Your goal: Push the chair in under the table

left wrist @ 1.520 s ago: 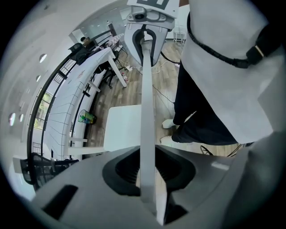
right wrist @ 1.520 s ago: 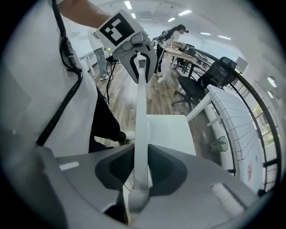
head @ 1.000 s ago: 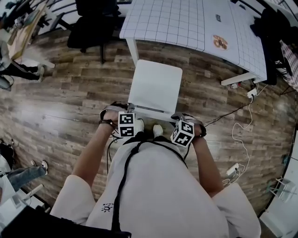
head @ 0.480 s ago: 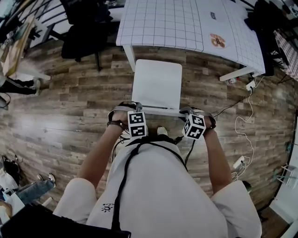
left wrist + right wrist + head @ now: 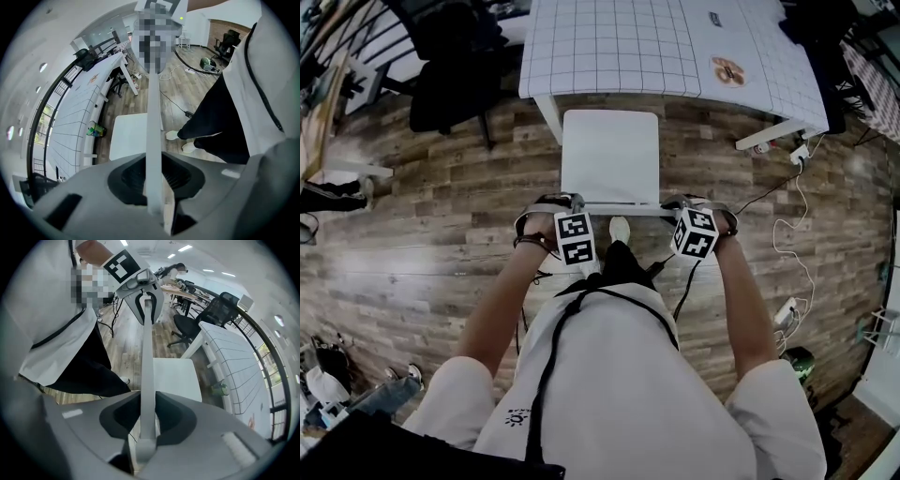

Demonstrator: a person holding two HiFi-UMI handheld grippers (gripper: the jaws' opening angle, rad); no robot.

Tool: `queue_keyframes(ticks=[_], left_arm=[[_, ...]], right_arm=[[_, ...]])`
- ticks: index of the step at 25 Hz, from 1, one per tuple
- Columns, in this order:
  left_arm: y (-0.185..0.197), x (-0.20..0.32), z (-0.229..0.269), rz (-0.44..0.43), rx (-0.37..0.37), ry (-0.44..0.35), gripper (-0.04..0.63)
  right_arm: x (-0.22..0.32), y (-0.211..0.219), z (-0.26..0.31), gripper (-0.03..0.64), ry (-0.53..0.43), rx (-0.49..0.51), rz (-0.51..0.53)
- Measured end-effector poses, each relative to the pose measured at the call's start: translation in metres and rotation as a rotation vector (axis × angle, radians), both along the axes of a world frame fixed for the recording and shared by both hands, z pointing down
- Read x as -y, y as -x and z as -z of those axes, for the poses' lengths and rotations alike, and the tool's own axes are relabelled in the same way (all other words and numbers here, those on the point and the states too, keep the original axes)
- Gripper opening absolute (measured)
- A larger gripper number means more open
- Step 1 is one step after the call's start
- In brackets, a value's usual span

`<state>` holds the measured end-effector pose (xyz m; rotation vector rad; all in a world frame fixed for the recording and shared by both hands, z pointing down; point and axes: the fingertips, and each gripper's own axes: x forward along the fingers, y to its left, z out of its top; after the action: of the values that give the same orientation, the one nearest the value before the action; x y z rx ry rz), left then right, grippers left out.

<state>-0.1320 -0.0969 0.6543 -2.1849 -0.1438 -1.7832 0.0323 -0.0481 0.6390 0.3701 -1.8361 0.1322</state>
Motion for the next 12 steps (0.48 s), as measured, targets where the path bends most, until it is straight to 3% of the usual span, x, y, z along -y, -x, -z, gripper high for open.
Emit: queue_keyframes(ticks=[12], left_arm=[[-0.023,0.037,0.002,0.031,0.006,0.012,0.095]], right_arm=[[0.041,-0.023,0.002,0.091,-0.002,0.009,0.034]])
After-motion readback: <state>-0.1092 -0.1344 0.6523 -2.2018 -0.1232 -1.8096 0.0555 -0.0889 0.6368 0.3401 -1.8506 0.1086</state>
